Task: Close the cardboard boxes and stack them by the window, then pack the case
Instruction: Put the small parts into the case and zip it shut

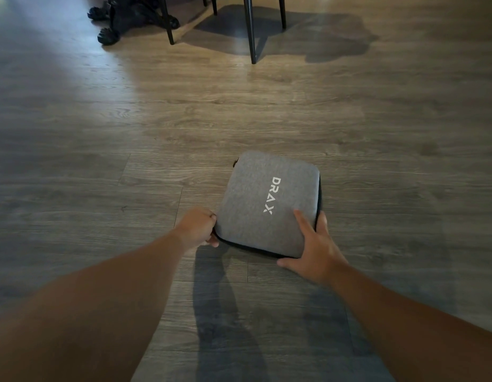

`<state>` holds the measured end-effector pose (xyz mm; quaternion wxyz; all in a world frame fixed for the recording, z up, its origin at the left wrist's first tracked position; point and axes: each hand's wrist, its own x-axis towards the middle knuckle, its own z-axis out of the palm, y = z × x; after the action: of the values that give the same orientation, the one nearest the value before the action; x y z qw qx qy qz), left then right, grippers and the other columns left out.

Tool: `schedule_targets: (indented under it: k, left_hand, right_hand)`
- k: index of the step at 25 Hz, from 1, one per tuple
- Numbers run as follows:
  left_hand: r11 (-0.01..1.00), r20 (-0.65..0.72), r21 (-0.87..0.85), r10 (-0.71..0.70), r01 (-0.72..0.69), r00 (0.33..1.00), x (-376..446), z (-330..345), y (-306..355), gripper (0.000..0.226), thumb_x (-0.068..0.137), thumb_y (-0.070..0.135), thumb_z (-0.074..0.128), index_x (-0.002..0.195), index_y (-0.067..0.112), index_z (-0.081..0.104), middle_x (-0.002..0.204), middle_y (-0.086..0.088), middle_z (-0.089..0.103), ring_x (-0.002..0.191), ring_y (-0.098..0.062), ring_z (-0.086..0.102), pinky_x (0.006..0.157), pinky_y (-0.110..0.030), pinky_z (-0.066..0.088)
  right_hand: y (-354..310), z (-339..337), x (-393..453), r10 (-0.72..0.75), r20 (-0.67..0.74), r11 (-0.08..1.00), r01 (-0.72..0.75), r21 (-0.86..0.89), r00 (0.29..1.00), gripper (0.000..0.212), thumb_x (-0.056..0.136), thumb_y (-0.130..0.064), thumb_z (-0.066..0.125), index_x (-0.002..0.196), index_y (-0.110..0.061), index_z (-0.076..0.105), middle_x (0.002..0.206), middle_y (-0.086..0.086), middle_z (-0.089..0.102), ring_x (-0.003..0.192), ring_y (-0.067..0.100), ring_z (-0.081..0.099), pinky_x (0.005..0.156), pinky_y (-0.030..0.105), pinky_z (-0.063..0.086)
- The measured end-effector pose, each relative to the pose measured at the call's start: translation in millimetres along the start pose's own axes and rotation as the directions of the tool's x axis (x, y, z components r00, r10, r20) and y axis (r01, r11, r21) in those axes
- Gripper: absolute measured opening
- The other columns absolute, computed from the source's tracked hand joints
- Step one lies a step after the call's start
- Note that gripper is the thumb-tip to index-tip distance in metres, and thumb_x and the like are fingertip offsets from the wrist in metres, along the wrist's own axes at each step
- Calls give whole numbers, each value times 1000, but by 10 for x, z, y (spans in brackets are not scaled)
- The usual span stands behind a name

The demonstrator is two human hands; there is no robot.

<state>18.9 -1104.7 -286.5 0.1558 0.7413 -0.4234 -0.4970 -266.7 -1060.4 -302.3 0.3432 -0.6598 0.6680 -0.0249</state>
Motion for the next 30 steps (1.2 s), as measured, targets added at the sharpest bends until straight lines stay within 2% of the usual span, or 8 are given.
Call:
schedule_targets:
  k: [2, 4, 9, 11, 15, 18, 26, 30]
  left_hand:
    - [999, 48, -34, 6, -4, 999, -26, 50, -44, 26, 100, -5, 48, 109, 7, 69, 95, -19, 71, 79, -28, 72, 69, -35, 63]
    - [996, 41, 57, 69, -72, 997, -28, 88, -110, 27, 98, -3, 51, 109, 16, 67, 100, -11, 69, 85, -23, 70, 65, -30, 61]
    - [932, -106, 314, 226, -183, 968, -3, 138, -165, 15, 94, 5, 59, 85, 5, 71, 78, -11, 71, 77, -27, 70, 66, -40, 60]
    - [885, -158, 432, 265, -175, 951, -11, 161, -160, 18, 91, 8, 62, 75, 4, 69, 71, -9, 69, 69, -26, 67, 61, -41, 56]
    - [865, -190, 468, 296, -179, 936, -21, 182, -184, 22, 91, 11, 64, 70, 5, 68, 66, -7, 65, 62, -23, 63, 54, -37, 53]
    - [845, -233, 513, 303, -148, 924, -72, 231, -180, 21, 90, 8, 61, 69, 7, 65, 65, -4, 62, 59, -17, 57, 46, -27, 40]
    - [861, -310, 506, 242, -56, 919, -177, 94, -285, 23, 91, 6, 55, 69, 10, 58, 63, -4, 60, 57, -18, 58, 45, -27, 40]
    - [811, -349, 585, 265, -12, 899, -278, 118, -308, 25, 89, 9, 59, 68, 19, 51, 64, 2, 58, 57, -14, 56, 45, -25, 37]
  right_hand:
    - [25, -36, 31, 7, -19, 998, -9, -68, 1000, 131, 63, -60, 87, 150, -55, -12, 160, 2, -29, 150, 35, 20, 116, 53, 36]
    - [48, -61, 56, -3, -38, 997, 0, -76, 999, 128, 66, -57, 86, 153, -52, -8, 162, 5, -22, 148, 36, 25, 115, 52, 37]
    - [5, -66, 120, 19, -28, 997, -21, -78, 999, 125, 70, -51, 86, 156, -45, -4, 161, 14, -3, 143, 38, 33, 113, 53, 40]
    - [-20, -64, 137, 26, -48, 997, -29, -70, 999, 123, 72, -49, 86, 157, -43, -3, 160, 16, 2, 141, 38, 36, 112, 52, 41]
    - [-78, -54, 151, 44, -62, 995, -49, -83, 997, 121, 72, -49, 86, 157, -41, -1, 156, 19, 12, 134, 40, 43, 108, 51, 45]
    - [-129, -52, 137, 66, -59, 995, -70, -75, 996, 121, 72, -49, 86, 157, -40, 0, 154, 21, 16, 132, 41, 45, 106, 52, 47]
    - [-514, 159, 18, 138, -89, 989, -142, -42, 986, 116, 74, -44, 86, 155, -39, 5, 152, 27, 19, 121, 43, 54, 97, 51, 53]
    - [-618, 269, -11, 152, -121, 988, -156, -21, 981, 113, 76, -46, 84, 157, -34, 7, 138, 22, 37, 115, 38, 57, 94, 46, 52]
